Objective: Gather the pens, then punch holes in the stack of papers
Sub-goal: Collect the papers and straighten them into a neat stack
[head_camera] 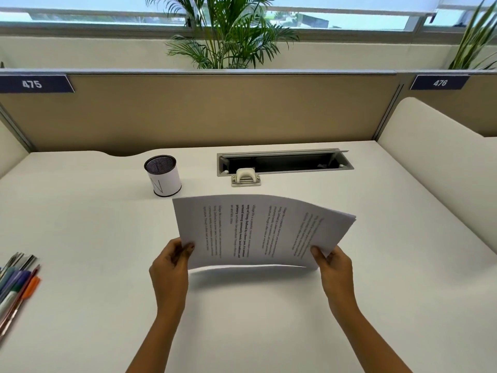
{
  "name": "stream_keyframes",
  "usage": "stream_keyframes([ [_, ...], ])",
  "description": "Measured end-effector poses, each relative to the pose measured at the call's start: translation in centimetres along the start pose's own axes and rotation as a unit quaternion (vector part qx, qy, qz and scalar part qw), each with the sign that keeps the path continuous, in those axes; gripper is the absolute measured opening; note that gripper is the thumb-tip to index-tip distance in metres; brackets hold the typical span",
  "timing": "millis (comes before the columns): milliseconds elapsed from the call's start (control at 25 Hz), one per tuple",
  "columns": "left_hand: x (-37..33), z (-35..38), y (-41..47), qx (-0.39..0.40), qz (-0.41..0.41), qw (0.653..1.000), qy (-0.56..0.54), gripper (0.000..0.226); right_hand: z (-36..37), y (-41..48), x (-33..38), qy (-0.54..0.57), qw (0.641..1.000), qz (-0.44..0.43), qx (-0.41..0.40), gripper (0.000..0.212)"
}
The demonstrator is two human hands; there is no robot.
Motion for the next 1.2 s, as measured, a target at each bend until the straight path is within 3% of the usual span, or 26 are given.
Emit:
stream_keyframes([
  [320,0.0,-0.5,1.4,-0.031,-0.037,0.999,0.024,0.02,-0.2,1.2,0.9,-0.044,0.999,-0.002,0.012,0.021],
  [480,-0.1,-0.7,1.5,-0.063,-0.081,0.995,-0.003,0.018,-0.7,1.1,1.0,0.013,0.997,0.073,-0.02,0.031],
  [640,1.4,0.8,0.2,-0.08,-0.188,0.975,-0.093,0.01,2.8,-1.6,1.7,0.109,0.982,0.128,0.086,0.043],
  [720,2.1,2.1,-1.3,-0.078,-0.24,0.956,-0.15,0.008,4.7,-3.3,2.6,0.166,0.968,0.125,0.143,0.05],
  [840,2.4,3.8,-3.3,-0.084,-0.29,0.922,-0.243,0.01,6.4,-4.7,4.4,0.21,0.954,0.095,0.19,0.045],
  [1040,2.3,6.2,-5.6,-0.073,-0.323,0.903,-0.273,0.017,6.4,-4.1,5.5,0.17,0.975,0.065,0.126,0.04],
  [1200,1.4,7.5,-6.6,0.0,-0.281,0.934,-0.22,0.017,4.9,-2.5,4.5,0.118,0.988,0.069,0.068,0.046],
])
Point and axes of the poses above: each hand's wrist, its own y-axis towards the middle knuckle, its own z-axis out of the palm, x = y × z, the point moved 5 cm from there along y, towards the middle knuckle, and after that the axes turned 5 degrees about -y, right-handed, at the moved point
